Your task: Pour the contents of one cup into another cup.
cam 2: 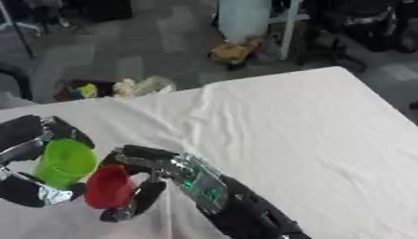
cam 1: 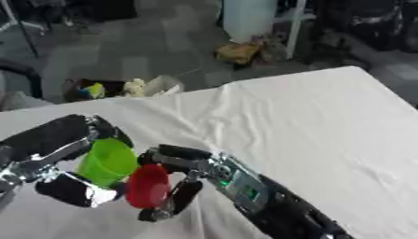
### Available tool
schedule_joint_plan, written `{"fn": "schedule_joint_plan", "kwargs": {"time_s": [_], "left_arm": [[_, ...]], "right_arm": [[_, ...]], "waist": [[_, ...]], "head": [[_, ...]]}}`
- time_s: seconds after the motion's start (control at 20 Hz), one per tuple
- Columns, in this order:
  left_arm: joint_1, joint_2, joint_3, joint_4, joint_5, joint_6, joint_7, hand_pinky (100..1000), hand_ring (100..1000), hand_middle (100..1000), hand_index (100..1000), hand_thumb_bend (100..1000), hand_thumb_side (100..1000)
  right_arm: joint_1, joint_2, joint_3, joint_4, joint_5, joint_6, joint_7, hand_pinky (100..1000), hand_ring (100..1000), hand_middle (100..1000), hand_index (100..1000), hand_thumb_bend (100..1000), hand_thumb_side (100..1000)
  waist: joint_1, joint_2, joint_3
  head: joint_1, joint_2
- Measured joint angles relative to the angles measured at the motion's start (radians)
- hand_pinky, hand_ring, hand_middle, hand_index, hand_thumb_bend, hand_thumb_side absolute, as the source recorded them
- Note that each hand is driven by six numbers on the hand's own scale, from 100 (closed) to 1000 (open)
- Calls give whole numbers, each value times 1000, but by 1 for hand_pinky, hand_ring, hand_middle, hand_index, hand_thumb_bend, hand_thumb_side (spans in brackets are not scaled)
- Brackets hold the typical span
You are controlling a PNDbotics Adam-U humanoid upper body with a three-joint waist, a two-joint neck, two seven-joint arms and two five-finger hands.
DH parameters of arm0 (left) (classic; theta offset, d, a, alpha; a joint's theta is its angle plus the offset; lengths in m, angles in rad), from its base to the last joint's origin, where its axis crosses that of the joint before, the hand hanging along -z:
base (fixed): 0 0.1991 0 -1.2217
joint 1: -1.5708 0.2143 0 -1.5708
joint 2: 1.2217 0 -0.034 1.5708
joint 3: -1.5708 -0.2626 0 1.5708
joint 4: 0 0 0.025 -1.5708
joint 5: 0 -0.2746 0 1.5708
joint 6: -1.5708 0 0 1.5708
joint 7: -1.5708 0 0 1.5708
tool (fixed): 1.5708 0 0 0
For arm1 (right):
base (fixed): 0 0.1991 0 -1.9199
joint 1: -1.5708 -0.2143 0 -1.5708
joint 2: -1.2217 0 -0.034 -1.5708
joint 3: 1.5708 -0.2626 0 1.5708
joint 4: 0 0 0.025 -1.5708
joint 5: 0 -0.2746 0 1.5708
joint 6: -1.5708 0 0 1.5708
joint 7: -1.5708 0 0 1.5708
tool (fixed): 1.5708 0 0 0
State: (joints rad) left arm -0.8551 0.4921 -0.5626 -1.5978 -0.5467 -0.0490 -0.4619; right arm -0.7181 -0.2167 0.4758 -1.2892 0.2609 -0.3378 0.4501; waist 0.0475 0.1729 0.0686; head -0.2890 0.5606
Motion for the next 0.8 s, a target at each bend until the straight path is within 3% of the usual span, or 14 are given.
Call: {"fn": "schedule_joint_plan", "kwargs": {"time_s": [0.25,0.8], "left_arm": [[-24,-17,-6,8,-19,-10,-49,160,100,242,720,174,146],[-66,1,-12,-75,-33,-56,-298,143,100,240,719,159,138]], "right_arm": [[1,9,1,5,2,-3,5,677,799,140,440,100,146],[6,10,0,35,18,-11,1,676,801,140,441,100,141]], "waist": [[5,0,0],[21,-8,14]], "head": [[-3,0],[-13,0]]}}
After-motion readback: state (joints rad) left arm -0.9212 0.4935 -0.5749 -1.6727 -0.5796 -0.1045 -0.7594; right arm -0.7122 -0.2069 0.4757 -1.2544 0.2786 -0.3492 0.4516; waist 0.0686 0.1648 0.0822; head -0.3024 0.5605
